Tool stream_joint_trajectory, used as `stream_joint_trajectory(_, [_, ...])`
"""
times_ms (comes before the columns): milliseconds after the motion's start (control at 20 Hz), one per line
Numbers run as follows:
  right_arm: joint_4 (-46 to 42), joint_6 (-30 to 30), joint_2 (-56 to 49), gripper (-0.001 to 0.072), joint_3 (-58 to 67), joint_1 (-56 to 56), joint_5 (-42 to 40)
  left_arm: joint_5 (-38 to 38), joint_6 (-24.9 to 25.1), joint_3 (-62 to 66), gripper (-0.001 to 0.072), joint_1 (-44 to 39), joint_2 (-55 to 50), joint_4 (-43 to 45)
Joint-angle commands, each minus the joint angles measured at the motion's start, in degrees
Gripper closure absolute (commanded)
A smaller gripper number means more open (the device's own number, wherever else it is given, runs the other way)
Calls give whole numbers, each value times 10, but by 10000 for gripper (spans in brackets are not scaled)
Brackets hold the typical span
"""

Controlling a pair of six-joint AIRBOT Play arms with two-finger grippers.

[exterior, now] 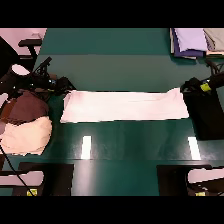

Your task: Fold the shirts.

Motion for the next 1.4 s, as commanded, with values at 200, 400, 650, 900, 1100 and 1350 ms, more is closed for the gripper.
stream_joint_trajectory(200, [21, -63, 24, 133, -134, -99, 1, -15, 3, 6, 682, -21, 2, -30])
stream_joint_trajectory(400, [43, -89, 13, 136, -167, -89, -26, 46, 1, 6, 683, -101, 2, -30])
stream_joint_trajectory(650, [101, -98, -27, 350, -164, -43, -50, 115, -19, 6, 683, -190, -12, -30])
stream_joint_trajectory(900, [134, -97, 2, 699, -88, -23, -5, 136, -39, 61, 684, -265, -73, -33])
stream_joint_trajectory(1100, [185, -83, 68, 699, 6, 28, 38, 136, -64, 140, 684, -325, -154, -33])
stream_joint_trajectory(1350, [216, -64, 119, 699, 108, 131, 33, 125, -94, 203, 684, -367, -233, -33])
